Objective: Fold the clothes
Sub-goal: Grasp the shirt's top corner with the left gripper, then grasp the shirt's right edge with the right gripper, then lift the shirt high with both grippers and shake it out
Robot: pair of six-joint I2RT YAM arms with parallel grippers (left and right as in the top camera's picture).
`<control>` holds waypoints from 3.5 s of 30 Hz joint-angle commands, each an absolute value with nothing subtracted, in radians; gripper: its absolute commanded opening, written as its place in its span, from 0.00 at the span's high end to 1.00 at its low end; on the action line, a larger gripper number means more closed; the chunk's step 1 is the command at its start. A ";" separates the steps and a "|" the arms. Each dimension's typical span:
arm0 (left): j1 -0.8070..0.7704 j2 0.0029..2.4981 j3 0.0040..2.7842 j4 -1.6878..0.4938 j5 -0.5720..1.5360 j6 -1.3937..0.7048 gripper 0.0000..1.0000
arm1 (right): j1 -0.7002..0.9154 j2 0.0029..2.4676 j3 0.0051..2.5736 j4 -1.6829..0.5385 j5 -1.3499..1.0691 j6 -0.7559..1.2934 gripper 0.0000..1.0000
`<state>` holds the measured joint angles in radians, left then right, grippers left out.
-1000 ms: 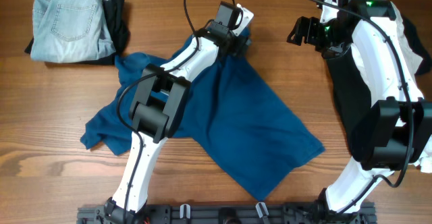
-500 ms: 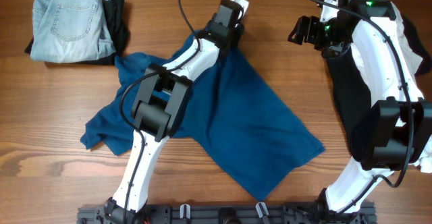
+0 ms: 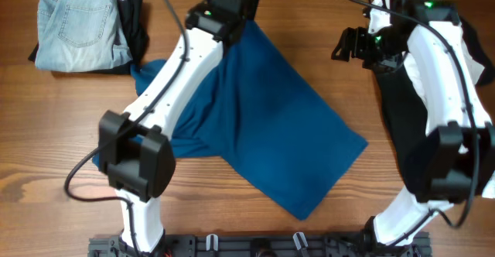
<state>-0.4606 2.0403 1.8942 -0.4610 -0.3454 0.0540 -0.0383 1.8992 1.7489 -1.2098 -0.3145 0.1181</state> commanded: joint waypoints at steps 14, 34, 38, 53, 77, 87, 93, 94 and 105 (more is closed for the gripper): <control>-0.244 2.008 1.906 -0.563 -0.364 -0.046 0.96 | -0.030 1.744 1.429 -1.274 -0.255 0.164 0.17; -0.246 2.009 1.900 -0.682 -0.326 -0.047 0.96 | 0.046 1.856 1.110 -0.354 -0.150 0.229 0.30; -0.244 2.009 1.900 -0.721 -0.326 -0.047 0.96 | 0.066 1.905 1.110 -0.355 -0.032 0.273 0.30; -0.244 2.009 1.899 -0.778 -0.326 -0.047 0.96 | 0.111 2.006 1.110 -0.303 -0.002 0.316 0.38; -0.242 1.642 1.953 -0.714 -0.405 -0.001 0.96 | -0.018 1.643 1.826 -0.798 -0.094 0.025 0.96; -0.242 1.244 1.953 -0.641 -0.435 -0.001 0.96 | -0.130 1.278 2.045 -0.953 -0.086 0.027 0.96; -0.242 1.100 1.953 -0.644 -0.386 0.000 0.96 | -0.149 1.100 2.045 -0.947 -0.064 0.017 0.96; -0.242 1.095 1.953 -0.647 -0.386 0.000 0.96 | -0.149 1.093 2.045 -0.949 -0.064 0.007 0.96; -0.237 1.366 1.953 -0.665 -0.409 0.044 0.96 | -0.148 1.406 2.045 -0.970 -0.112 -0.053 0.96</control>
